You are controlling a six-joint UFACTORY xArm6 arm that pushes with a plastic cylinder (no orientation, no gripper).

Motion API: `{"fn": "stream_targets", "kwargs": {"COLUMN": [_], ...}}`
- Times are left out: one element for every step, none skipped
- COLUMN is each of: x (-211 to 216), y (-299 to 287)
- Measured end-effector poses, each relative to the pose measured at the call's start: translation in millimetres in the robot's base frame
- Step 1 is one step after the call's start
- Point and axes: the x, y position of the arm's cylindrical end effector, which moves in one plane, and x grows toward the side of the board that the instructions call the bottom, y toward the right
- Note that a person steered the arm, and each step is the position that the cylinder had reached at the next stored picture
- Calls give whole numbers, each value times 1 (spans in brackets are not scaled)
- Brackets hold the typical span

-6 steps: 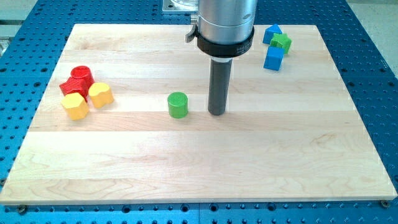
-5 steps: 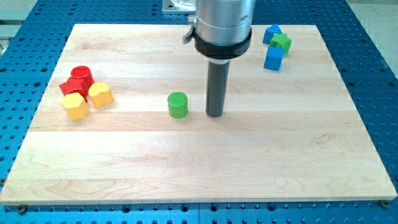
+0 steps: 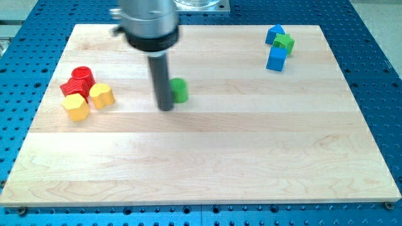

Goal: Slide the green circle top right to the yellow heart

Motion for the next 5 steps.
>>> {"fn": "stream_targets", "kwargs": {"x": [-31, -33, -34, -58, -56], "y": [77, 71, 27, 40, 89]}}
